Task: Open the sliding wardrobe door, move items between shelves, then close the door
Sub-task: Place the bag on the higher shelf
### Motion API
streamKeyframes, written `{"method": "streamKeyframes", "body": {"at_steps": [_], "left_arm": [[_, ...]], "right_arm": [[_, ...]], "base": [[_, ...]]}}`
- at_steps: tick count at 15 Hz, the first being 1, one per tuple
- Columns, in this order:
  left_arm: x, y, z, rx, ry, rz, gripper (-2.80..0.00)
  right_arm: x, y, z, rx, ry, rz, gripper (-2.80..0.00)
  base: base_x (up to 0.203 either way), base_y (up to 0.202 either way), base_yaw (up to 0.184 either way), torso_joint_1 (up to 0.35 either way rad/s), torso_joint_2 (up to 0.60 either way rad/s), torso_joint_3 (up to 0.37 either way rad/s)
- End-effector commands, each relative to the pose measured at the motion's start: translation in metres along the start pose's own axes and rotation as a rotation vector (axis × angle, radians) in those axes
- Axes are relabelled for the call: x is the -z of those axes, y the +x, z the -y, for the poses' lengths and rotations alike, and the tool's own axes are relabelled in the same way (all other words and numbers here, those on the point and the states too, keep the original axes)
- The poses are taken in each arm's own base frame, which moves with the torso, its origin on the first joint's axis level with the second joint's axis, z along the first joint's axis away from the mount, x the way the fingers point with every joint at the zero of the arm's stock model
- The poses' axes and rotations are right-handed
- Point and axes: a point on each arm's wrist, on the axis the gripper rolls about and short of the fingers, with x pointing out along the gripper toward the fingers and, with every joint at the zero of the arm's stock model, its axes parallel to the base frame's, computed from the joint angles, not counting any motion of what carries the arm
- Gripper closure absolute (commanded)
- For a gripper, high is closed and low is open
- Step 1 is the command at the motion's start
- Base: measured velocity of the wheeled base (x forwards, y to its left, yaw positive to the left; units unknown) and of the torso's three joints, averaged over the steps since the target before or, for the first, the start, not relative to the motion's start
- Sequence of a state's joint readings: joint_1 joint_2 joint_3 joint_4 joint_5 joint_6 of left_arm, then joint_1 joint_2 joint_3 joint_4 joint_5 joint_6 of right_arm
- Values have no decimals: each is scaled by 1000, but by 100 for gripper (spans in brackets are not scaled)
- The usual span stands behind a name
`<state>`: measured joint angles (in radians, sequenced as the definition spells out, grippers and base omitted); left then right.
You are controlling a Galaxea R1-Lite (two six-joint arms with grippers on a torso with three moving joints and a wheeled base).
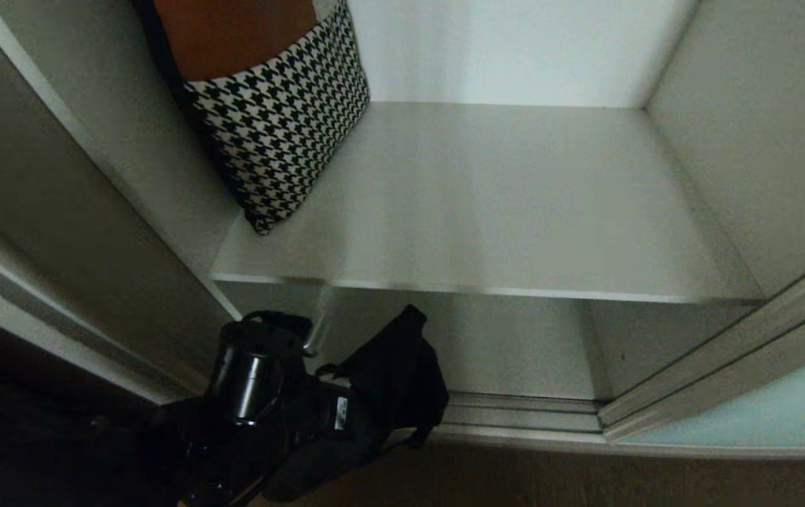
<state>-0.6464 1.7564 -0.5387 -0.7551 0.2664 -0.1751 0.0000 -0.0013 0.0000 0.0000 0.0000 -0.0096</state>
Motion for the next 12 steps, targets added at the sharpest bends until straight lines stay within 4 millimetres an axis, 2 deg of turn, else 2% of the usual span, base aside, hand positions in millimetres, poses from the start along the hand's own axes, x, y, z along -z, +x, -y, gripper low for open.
{"method": "streamKeyframes", "body": {"at_steps": [1,9,12], "left_arm": [[-1,0,0,-2,-5,6,0],[-1,2,0,-5,-3,4,0],[-2,1,0,-7,5,12,0]], "right_arm": [[0,0,0,0,0,-1,0],[0,0,0,0,0,0,0],[0,0,0,0,0,0,0]], "base": [[-201,0,-3,7,3,2],[-191,0,0,2,3,2],[-41,0,0,-2,1,1]]}}
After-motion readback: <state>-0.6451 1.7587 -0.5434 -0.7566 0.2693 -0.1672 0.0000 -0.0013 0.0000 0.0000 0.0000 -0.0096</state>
